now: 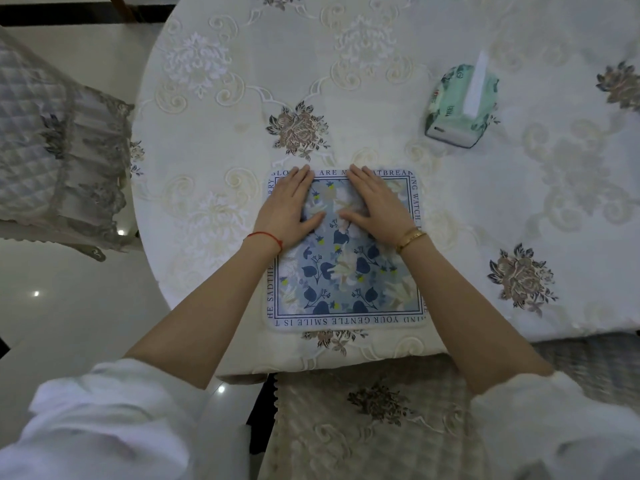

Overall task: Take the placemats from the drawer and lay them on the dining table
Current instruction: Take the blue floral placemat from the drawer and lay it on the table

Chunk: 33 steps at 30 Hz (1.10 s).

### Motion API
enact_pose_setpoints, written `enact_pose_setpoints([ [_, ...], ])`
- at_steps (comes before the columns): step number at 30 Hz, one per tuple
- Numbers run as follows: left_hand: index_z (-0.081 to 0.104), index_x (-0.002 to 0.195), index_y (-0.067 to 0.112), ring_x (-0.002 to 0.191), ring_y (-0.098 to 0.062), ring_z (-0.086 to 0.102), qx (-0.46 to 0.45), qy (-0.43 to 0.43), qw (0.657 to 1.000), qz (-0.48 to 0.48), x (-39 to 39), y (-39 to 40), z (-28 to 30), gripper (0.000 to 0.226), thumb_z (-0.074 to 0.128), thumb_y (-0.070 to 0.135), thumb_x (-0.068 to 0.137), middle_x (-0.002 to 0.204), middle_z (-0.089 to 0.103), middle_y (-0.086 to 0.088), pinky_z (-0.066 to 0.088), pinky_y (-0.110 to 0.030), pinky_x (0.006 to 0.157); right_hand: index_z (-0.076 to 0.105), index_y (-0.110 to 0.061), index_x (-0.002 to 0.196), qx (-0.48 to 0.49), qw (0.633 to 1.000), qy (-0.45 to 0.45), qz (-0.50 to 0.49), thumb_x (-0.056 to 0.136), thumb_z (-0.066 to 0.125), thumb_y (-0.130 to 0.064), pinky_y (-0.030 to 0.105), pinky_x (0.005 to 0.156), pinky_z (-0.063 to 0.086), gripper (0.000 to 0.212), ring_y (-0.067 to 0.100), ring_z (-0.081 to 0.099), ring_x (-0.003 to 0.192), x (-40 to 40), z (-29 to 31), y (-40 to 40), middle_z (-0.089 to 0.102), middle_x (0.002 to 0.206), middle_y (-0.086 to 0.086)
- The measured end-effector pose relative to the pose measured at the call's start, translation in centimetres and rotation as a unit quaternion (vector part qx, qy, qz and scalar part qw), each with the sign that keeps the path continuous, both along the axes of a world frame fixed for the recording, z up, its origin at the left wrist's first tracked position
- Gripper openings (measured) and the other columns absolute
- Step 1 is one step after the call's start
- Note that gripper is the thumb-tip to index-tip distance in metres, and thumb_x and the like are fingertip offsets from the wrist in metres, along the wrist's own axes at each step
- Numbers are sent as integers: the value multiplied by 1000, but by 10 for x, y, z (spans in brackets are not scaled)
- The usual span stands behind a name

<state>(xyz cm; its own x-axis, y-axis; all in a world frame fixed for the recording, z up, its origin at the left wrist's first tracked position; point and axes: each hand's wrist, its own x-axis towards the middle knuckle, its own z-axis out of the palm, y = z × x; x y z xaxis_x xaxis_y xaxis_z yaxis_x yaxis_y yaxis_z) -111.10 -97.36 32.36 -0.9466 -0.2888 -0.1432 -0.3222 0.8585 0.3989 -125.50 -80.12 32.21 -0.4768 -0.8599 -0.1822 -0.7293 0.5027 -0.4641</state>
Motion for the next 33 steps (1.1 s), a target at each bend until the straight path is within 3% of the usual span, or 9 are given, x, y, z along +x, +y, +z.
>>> enact_pose_setpoints([
  [4, 11, 153, 13, 148, -17, 7, -9, 5, 1000, 25, 9, -6, -1, 86, 43, 62, 90, 161, 9, -3, 5, -33, 121, 17, -16, 154, -5, 999, 0, -47, 88, 53, -60, 31, 121, 5, 88, 16, 8, 149, -15, -1, 31, 14, 162, 0],
  [11, 9, 153, 9, 148, -20, 7, 9, -4, 996, 85, 26, -5, 3, 91, 50, 59, 88, 161, 7, -6, 7, -34, 121, 17, -10, 154, 4, 994, 15, -108, 88, 54, -58, 37, 122, 7, 89, 20, 8, 150, -27, 2, 72, 15, 162, 5],
  [21, 20, 151, 14, 147, -17, 12, 37, 35, 998, 25, 76, 57, 3, 78, 56, 47, 91, 159, 20, -1, 15, -33, 120, 26, -9, 152, -35, 999, 4, -3, 92, 54, -50, 38, 122, 14, 78, 20, 11, 150, 73, -5, 62, 20, 161, 6],
  [28, 27, 149, 13, 144, -15, 21, 68, 44, 994, 75, 99, 52, 2, 76, 58, 48, 89, 157, 24, 0, 25, -32, 117, 23, -18, 153, -42, 997, -20, -65, 90, 55, -52, 36, 121, 19, 78, 14, 14, 149, 62, 0, 101, 21, 160, -2],
  [33, 27, 149, 11, 144, -17, 22, 59, 49, 993, 91, 118, 48, 3, 72, 57, 41, 91, 156, 25, -2, 26, -37, 117, 26, -15, 152, -28, 991, -14, -126, 93, 58, -42, 39, 121, 18, 73, 16, 13, 148, 54, 5, 138, 21, 160, 0],
])
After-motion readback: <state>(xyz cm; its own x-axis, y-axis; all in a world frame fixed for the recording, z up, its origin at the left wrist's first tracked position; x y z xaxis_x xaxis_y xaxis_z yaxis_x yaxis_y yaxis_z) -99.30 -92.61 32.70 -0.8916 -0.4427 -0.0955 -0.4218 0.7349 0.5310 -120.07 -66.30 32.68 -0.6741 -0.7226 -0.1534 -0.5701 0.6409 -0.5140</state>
